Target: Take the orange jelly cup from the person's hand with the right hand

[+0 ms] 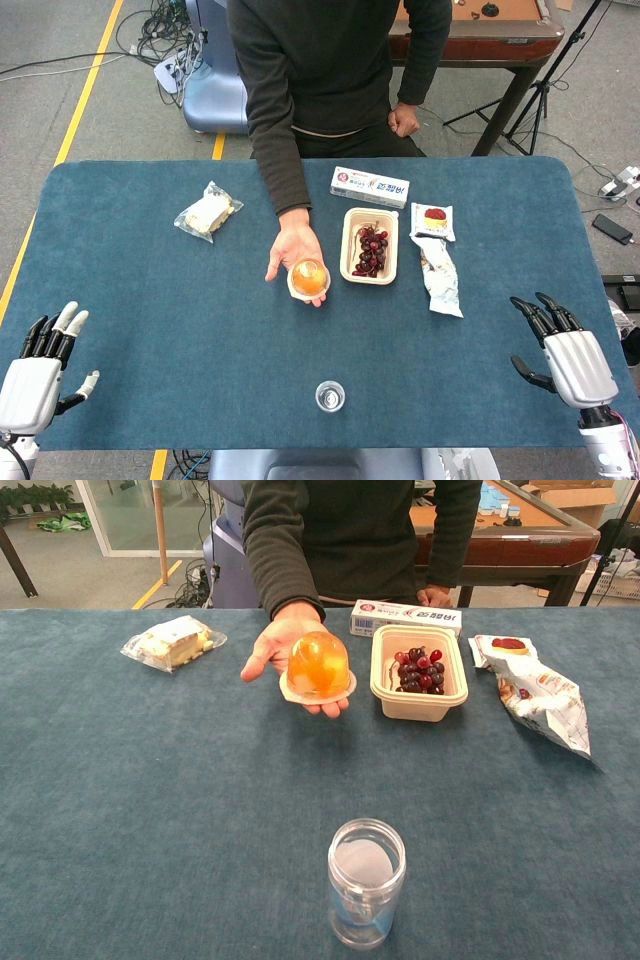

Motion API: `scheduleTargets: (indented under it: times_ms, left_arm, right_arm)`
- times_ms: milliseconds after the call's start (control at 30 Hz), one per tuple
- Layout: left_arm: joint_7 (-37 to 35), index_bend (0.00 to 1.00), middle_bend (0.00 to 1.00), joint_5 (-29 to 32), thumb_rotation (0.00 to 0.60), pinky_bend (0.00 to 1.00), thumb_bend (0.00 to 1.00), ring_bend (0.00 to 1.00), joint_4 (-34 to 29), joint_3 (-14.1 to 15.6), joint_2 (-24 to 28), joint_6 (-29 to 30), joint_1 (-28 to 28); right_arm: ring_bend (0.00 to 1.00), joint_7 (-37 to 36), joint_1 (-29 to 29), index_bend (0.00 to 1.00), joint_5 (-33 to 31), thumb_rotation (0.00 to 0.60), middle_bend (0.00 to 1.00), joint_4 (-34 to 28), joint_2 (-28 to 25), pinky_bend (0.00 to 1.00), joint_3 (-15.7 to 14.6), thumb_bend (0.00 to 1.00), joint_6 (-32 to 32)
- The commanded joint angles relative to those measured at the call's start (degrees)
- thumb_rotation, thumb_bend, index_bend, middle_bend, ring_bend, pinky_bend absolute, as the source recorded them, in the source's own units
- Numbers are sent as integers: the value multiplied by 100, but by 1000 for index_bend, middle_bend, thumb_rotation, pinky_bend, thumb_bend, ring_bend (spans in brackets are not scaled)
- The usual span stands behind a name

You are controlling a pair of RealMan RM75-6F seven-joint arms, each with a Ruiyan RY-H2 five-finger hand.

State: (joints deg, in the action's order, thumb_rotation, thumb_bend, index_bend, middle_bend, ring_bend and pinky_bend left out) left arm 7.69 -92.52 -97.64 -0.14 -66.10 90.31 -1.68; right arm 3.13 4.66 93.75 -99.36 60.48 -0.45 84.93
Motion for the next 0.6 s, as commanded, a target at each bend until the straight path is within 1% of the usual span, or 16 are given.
scheduleTargets:
  times_ms: [33,400,600]
  left_arm:
    - [-1,55,0,0,600,0,300,0,-4,0,0,-4,-3]
    - [-1,54,0,-8,600,0,300,0,-16,-6,7,-10,-17]
    - [-2,55,0,-32,600,0,300,0,-19,3,8,-16,-26]
  right_arm:
    - [82,-5,-3,118,8,600,230,-2,3,230,-3,243,5]
    - [82,2,8,118,88,600,230,-24,-11,230,-15,242,9]
    - [82,132,335,118,244,600,222,-237,-118,230,66,242,-361]
